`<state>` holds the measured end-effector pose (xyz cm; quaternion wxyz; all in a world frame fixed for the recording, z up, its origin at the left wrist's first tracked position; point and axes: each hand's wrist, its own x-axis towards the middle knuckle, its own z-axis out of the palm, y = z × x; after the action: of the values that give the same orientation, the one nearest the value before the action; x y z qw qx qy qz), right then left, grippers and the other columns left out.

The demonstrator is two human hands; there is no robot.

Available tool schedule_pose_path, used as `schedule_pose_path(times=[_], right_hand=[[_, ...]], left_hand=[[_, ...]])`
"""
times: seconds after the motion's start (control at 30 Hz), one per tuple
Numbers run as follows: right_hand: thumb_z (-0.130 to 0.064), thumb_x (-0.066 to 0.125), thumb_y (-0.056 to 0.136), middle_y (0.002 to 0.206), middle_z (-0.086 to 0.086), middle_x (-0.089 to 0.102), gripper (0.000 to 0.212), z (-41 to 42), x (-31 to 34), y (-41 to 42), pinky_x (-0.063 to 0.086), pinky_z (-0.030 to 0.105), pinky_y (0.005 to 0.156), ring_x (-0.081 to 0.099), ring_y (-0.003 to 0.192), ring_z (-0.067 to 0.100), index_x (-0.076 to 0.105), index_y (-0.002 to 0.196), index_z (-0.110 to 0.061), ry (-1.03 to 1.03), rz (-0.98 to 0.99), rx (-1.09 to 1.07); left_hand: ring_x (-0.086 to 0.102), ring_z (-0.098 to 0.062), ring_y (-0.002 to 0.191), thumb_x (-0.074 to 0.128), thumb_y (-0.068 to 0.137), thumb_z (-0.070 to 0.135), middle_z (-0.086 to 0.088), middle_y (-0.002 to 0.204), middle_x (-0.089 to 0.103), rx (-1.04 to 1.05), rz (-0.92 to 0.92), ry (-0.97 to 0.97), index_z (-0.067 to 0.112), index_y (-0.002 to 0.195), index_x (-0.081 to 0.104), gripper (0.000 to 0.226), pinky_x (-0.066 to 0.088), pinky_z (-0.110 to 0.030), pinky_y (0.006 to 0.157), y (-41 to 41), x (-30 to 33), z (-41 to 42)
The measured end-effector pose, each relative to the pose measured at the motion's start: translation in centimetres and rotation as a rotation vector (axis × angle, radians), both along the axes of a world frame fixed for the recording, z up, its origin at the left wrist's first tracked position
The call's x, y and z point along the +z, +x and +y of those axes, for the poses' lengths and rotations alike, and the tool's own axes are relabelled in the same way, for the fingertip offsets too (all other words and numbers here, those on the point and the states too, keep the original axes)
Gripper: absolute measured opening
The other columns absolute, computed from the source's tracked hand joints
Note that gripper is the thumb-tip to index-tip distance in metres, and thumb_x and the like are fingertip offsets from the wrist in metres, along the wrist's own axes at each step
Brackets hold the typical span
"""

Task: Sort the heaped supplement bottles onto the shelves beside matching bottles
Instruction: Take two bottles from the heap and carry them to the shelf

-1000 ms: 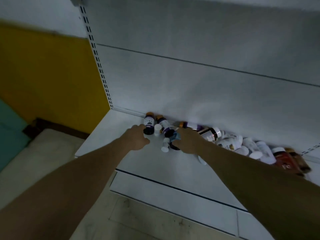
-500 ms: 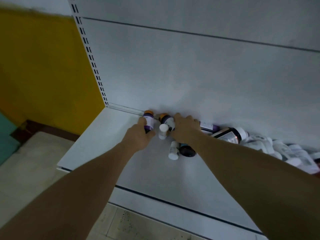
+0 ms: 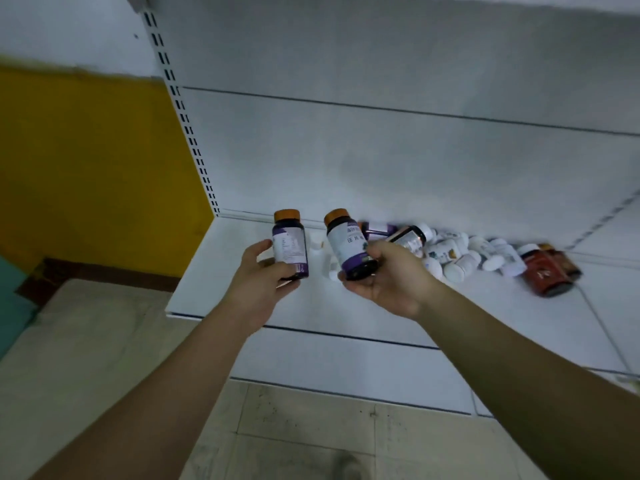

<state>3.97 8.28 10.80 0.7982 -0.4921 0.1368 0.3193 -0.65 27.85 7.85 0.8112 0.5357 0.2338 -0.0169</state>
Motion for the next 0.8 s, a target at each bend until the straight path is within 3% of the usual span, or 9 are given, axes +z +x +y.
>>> schedule_pose_path(times=[0.1, 0.17, 0.3, 0.4, 0.5, 0.57, 0.67, 0.8], right_hand=[[-0.014, 0.04, 0.087, 0.098, 0.016, 0.06, 0.024, -0.7, 3.7, -5.8, 0.048, 0.031, 0.063, 0.054, 0.073, 0.025, 0.056, 0.103, -0.009, 0.089, -0.015, -0.111], [-0.022, 0.04, 0.095, 0.094, 0.011, 0.062, 0.02, -1.4, 5.7, -9.3, 0.044, 0.028, 0.064, 0.052, 0.07, 0.022, 0.058, 0.101, -0.014, 0.015, -0.125, -0.138], [-0.02, 0.05, 0.096, 0.108, 0.008, 0.065, 0.022, -4.0, 8.8, -14.7, 0.05, 0.033, 0.077, 0.061, 0.092, 0.025, 0.056, 0.117, -0.02, -0.194, -0.359, -0.163], [-0.017, 0.049, 0.096, 0.113, 0.012, 0.065, 0.026, -6.9, 11.7, -17.7, 0.053, 0.038, 0.077, 0.063, 0.102, 0.03, 0.052, 0.122, -0.018, -0.216, -0.398, -0.245], [-0.016, 0.042, 0.097, 0.096, 0.014, 0.066, 0.013, -11.0, 14.8, -20.4, 0.048, 0.045, 0.083, 0.063, 0.087, 0.032, 0.053, 0.104, -0.017, -0.095, -0.351, -0.411], [-0.019, 0.043, 0.096, 0.097, 0.016, 0.065, 0.017, -14.4, 16.3, -21.9, 0.047, 0.045, 0.084, 0.063, 0.083, 0.031, 0.052, 0.11, -0.014, -0.111, -0.393, -0.477], [-0.028, 0.043, 0.097, 0.108, 0.016, 0.066, 0.032, -20.4, 18.1, -24.0, 0.05, 0.037, 0.073, 0.065, 0.093, 0.032, 0.047, 0.127, -0.016, -0.249, -0.513, -0.513], [-0.025, 0.048, 0.097, 0.115, 0.008, 0.062, 0.032, -30.1, 20.9, -27.5, 0.056, 0.037, 0.07, 0.065, 0.101, 0.032, 0.044, 0.129, -0.029, -0.373, -0.644, -0.575]], left_hand=[[0.061, -0.029, 0.105, 0.054, 0.083, -0.014, -0.012, 0.115, 0.059, -0.163, -0.061, -0.023, 0.015, 0.133, 0.043, 0.058, 0.053, -0.041, 0.086, -4.8, 4.1, -1.0], [0.06, -0.03, 0.107, 0.054, 0.083, -0.012, -0.013, 0.119, 0.059, -0.268, -0.095, -0.065, 0.014, 0.132, 0.048, 0.056, 0.053, -0.04, 0.086, -7.5, 6.5, -1.6], [0.062, -0.03, 0.103, 0.054, 0.069, -0.005, -0.014, 0.111, 0.066, -0.432, -0.186, -0.231, 0.014, 0.124, 0.055, 0.058, 0.055, -0.039, 0.085, -11.2, 10.8, -3.7], [0.062, -0.036, 0.104, 0.049, 0.064, -0.003, -0.019, 0.12, 0.062, -0.515, -0.222, -0.325, 0.014, 0.129, 0.049, 0.067, 0.056, -0.041, 0.084, -12.9, 14.0, -6.7], [0.067, -0.035, 0.094, 0.065, 0.057, -0.002, -0.019, 0.116, 0.061, -0.555, -0.309, -0.165, 0.024, 0.128, 0.04, 0.08, 0.057, -0.037, 0.076, -14.4, 17.4, -11.5], [0.068, -0.031, 0.092, 0.076, 0.058, -0.006, -0.014, 0.115, 0.06, -0.595, -0.373, 0.012, 0.035, 0.127, 0.036, 0.09, 0.057, -0.035, 0.072, -15.2, 19.2, -15.3], [0.065, -0.032, 0.1, 0.068, 0.074, -0.013, -0.005, 0.117, 0.06, -0.713, -0.517, 0.127, 0.048, 0.133, 0.032, 0.092, 0.056, -0.038, 0.073, -16.2, 21.3, -21.9], [0.065, -0.027, 0.092, 0.049, 0.082, -0.017, 0.002, 0.107, 0.067, -0.83, -0.614, 0.039, 0.05, 0.126, 0.041, 0.08, 0.056, -0.04, 0.075, -18.1, 24.2, -32.3]])
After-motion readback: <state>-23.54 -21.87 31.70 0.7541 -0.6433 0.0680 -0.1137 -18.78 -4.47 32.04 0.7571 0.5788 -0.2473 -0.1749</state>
